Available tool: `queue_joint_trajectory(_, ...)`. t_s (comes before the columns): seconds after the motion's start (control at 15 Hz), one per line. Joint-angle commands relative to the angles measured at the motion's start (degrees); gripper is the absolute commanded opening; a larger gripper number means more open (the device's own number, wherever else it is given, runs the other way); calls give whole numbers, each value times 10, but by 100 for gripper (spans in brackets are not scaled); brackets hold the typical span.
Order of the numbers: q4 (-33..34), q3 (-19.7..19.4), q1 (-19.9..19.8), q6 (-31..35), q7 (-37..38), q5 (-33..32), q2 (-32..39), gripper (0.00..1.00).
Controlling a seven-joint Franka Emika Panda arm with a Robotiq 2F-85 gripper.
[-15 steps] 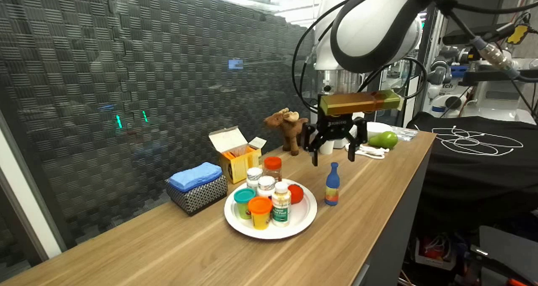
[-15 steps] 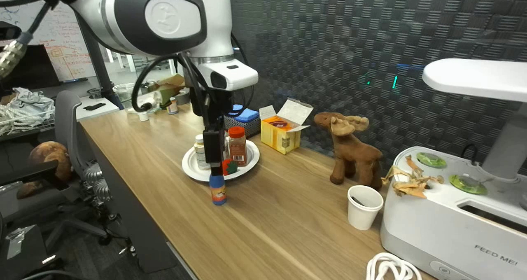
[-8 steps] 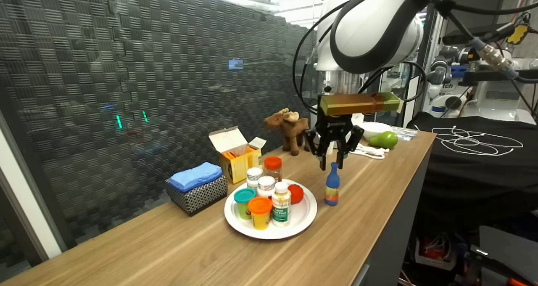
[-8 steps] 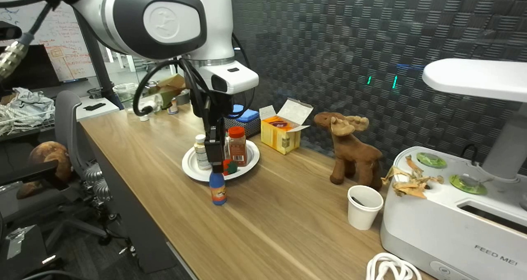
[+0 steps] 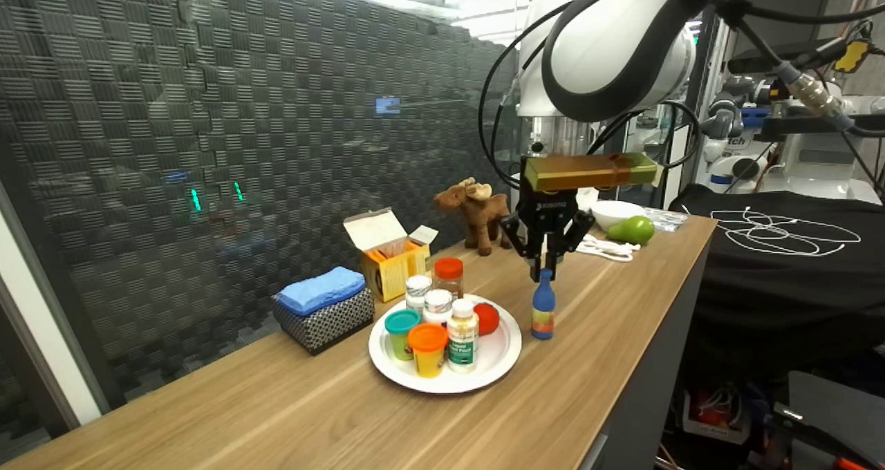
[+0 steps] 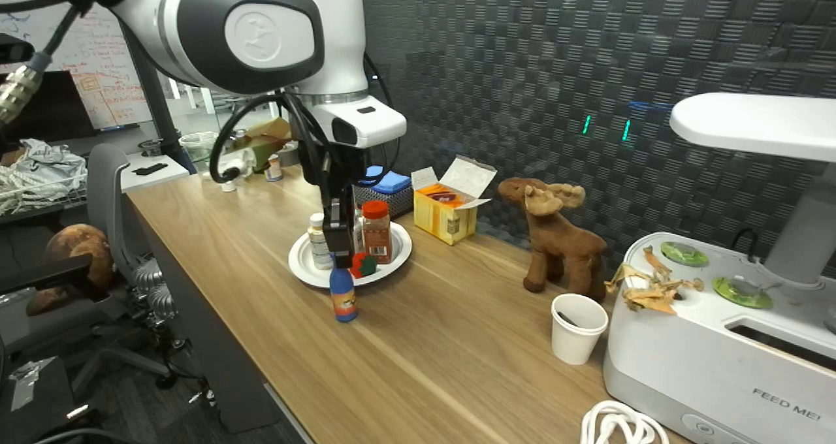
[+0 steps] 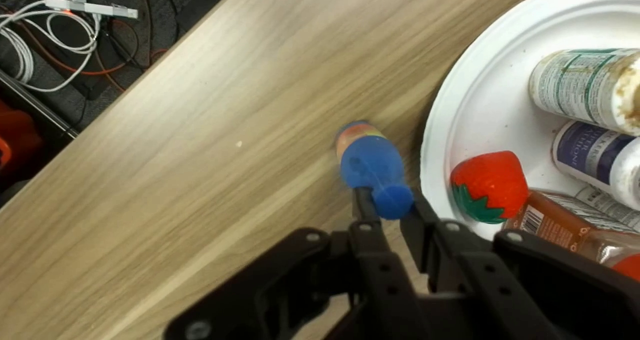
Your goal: Put the bottles and red plushy on the table onto the plate
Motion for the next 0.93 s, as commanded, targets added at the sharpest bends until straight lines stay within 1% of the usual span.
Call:
queue_joint_trajectory(0.0,-8,16,8,6,29,-30,-30,14)
queue_joint_trajectory(0.27,0,37,19,6,59,-63,-45,14)
queue_joint_trajectory(0.4,7,49,23,6,70,-71,-41,14)
queue_joint_trajectory(0.6,19,60,24,5,64,-61,-30,14)
queue_joint_trajectory(0.87,34,63,25,16,59,-57,-6,14)
